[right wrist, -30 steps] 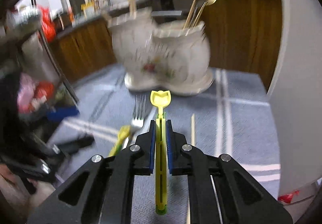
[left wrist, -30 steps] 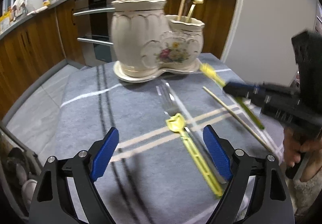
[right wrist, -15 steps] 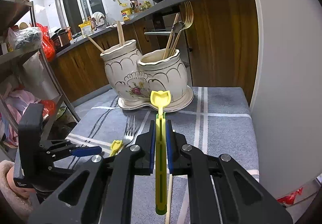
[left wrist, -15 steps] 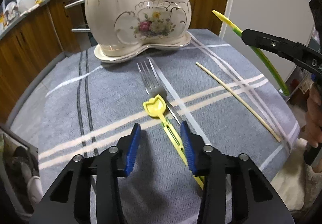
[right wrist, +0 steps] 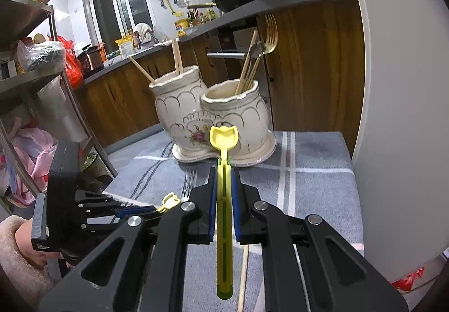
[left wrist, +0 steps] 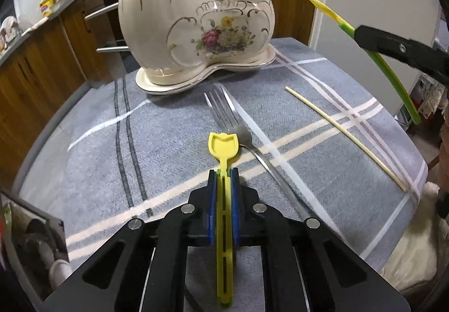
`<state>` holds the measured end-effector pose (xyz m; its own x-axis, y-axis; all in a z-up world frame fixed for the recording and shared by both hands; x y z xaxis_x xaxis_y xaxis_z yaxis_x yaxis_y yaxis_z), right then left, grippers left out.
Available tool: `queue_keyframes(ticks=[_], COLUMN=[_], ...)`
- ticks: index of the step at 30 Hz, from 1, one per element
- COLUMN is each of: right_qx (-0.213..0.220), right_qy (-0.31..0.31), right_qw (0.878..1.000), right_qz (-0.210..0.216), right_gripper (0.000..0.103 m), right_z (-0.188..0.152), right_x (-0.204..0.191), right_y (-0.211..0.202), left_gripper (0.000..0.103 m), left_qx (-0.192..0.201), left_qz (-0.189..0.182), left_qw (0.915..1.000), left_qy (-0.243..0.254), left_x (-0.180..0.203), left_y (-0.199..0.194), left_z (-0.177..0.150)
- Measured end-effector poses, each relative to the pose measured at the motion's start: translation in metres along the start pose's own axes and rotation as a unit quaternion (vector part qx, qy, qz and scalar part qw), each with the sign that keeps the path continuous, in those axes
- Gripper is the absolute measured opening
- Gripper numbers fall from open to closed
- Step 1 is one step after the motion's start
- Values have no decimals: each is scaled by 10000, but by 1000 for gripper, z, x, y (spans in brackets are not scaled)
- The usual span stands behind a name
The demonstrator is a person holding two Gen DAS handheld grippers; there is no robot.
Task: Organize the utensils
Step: 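Grasp the other yellow-handled spoon with the left tool, then lift both yellow spoons and carry them above the holder cups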
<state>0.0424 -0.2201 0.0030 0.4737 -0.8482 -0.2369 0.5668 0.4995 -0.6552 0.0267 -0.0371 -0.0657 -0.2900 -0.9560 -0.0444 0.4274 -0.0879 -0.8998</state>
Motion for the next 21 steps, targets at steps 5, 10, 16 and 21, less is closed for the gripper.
queue_keyframes(ticks=[5, 10, 16, 21], right_qx=[172, 520, 983, 1400], right_qy=[52, 98, 56, 174], right_qw=[9998, 9986, 9951, 9899], right_qz=[-43, 18, 103, 138], right_gripper=[9, 9, 9, 9], right_z=[5, 20, 58, 98], right_x=[0, -2, 0, 8], right_y=[4, 3, 2, 7], left_gripper=[10, 10, 10, 10], left_qx=[587, 1438, 2119, 2618], left_qz=[-259, -485, -450, -537], left_qw=[9979, 9883, 9760, 9629], left_qy=[-10, -137, -202, -365], left_x=[-15, -33, -46, -57], left_y=[-26, -67, -95, -106], left_z=[-7, 1, 36, 81])
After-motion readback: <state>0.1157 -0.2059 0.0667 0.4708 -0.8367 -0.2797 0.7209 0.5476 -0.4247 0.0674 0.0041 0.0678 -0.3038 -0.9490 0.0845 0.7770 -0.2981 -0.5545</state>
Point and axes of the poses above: each gripper's, at about its wrist camera, not at the fingertips, and y roughly the way its jaws point, x to its right, z to its top, the point moved 1 cm from there along y, roughly the way its jaws point, and after that the axes turned 13 degrees about -x, right-handed, at the moved point
